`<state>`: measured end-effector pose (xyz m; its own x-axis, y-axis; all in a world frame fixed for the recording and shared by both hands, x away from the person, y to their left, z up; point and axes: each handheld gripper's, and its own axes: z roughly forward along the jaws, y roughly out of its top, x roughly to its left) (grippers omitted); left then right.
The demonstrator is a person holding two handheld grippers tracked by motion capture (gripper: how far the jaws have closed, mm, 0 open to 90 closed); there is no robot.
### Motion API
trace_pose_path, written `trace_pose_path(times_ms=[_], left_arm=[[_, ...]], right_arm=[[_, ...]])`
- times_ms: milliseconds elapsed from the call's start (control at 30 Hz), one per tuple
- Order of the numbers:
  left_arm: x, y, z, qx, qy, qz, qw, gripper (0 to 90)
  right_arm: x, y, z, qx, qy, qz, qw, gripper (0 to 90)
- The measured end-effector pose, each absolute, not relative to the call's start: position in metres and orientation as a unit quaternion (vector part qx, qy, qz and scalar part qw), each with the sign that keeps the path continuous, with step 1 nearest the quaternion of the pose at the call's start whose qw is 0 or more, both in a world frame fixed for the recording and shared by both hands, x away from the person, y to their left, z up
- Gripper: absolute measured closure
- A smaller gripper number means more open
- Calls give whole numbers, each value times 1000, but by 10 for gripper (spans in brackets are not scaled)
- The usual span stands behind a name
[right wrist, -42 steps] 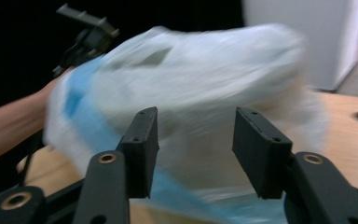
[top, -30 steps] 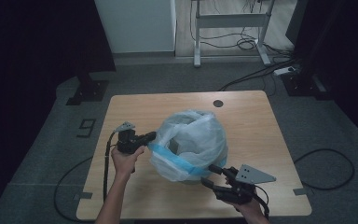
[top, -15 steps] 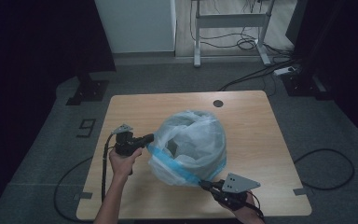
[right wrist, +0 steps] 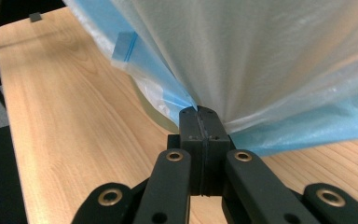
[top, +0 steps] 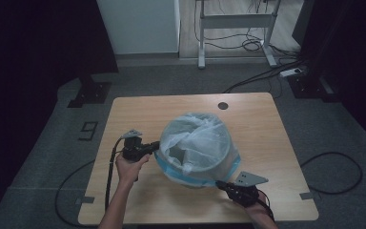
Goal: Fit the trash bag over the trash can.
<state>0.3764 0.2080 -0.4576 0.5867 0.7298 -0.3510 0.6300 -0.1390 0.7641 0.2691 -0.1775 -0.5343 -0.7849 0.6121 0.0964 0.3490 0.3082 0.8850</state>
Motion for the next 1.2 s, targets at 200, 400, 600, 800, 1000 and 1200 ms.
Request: trace_pose_path(times_ms=[200,400,600,800,1000,1200], left_arm=[[375,208,-457,755,449,56,474,874],[375,210,-456,752,451,56,478,872],[376,208,-457,750,451,53,481,871],[378,206,-459,751,451,50,480,870],[378,207,-459,750,450,50,482,870],[377,206,-458,751,447,51,484,870]], right_arm=[[263,-187,-523,294,778,537,143,731],[258,-211,-484,294,730,582,204,534],[287,-229,-466,284,721,602,192,412],[313,-226,-461,247,733,617,146,364],[318,-218,-461,218,737,628,121,663],[314,-214,-461,216,739,623,139,889]])
